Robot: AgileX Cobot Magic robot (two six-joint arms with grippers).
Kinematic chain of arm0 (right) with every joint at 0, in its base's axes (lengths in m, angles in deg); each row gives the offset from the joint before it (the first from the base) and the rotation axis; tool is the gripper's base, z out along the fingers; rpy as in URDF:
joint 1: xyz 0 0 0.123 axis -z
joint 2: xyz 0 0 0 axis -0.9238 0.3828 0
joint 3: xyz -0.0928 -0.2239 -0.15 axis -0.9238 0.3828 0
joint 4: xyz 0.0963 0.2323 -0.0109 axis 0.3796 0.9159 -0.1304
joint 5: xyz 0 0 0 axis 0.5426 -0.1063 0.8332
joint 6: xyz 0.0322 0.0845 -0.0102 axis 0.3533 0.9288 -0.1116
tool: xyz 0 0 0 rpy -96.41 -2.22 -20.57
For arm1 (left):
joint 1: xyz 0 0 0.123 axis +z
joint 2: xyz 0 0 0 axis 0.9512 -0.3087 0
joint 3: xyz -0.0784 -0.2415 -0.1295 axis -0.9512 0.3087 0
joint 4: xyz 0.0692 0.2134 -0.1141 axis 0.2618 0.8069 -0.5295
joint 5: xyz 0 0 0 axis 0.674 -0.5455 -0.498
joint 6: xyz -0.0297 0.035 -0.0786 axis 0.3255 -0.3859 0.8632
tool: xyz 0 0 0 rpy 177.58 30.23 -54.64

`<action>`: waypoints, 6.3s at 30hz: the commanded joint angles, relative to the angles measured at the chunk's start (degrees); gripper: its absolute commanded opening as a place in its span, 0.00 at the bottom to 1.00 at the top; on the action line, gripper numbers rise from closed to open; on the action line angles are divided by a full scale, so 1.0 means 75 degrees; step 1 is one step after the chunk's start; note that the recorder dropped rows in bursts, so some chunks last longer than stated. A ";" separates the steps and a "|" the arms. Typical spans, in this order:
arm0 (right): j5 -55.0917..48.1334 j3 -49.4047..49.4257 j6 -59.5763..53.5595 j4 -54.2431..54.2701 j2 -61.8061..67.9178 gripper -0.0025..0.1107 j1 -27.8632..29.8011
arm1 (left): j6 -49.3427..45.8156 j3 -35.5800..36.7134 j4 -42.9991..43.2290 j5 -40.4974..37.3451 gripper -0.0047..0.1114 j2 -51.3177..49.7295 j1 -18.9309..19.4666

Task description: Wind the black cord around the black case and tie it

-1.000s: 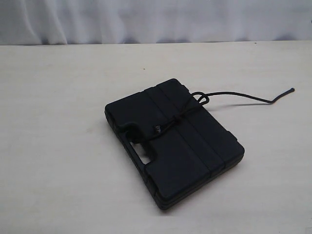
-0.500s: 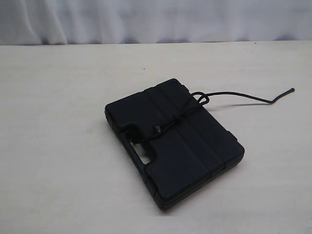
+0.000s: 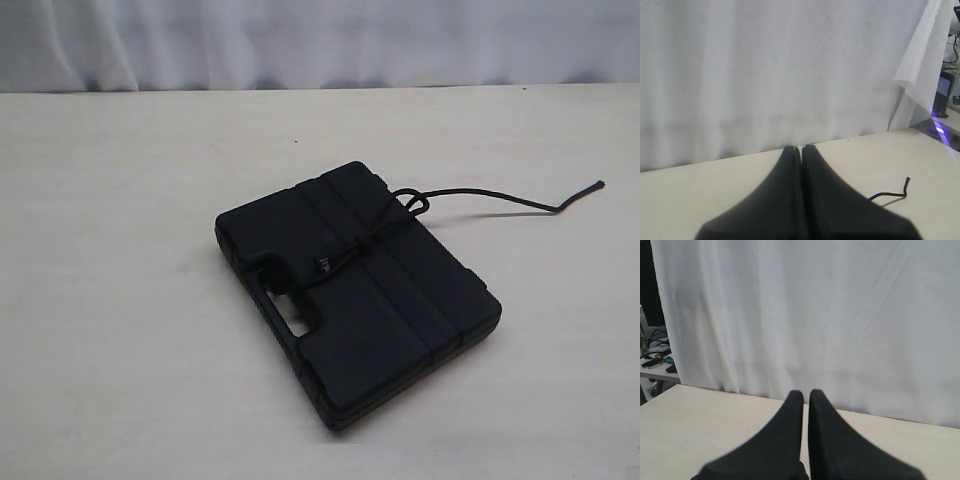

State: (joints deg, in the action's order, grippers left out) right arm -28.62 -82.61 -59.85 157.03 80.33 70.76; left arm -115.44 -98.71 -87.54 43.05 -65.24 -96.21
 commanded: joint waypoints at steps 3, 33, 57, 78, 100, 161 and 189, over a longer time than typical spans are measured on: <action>-0.0041 0.0029 0.0006 0.0013 -0.0031 0.06 0.0045 | 0.0039 0.0752 0.0104 0.0583 0.04 0.0669 0.0321; -0.0059 0.0029 0.0006 0.0013 -0.0031 0.06 0.0045 | 0.5714 0.3131 0.7826 0.0360 0.04 0.3981 0.1207; -0.0059 0.0029 0.0006 0.0013 -0.0031 0.06 0.0045 | 0.5065 0.3591 0.7563 -0.1897 0.04 0.4057 0.2958; -0.0059 0.0029 0.0006 0.0013 -0.0031 0.06 0.0045 | 0.5114 0.3591 0.7577 -0.1931 0.04 0.4057 0.3254; 0.0356 0.0208 -0.0045 0.0013 -0.0882 0.06 -0.0190 | 0.5114 0.3591 0.7577 -0.1931 0.04 0.4057 0.3254; 0.2949 0.4076 1.2681 -1.4509 -0.5437 0.06 -0.1176 | 0.5114 0.3591 0.7670 -0.1969 0.04 0.4057 0.3254; 0.0956 0.4076 1.3217 -1.4372 -0.5437 0.06 -0.1690 | 0.5114 0.3591 0.7670 -0.1969 0.04 0.4057 0.3254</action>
State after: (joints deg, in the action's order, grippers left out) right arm -21.12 -52.16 39.02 49.00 39.79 58.16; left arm -77.27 -71.92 -30.03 27.77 -34.96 -71.95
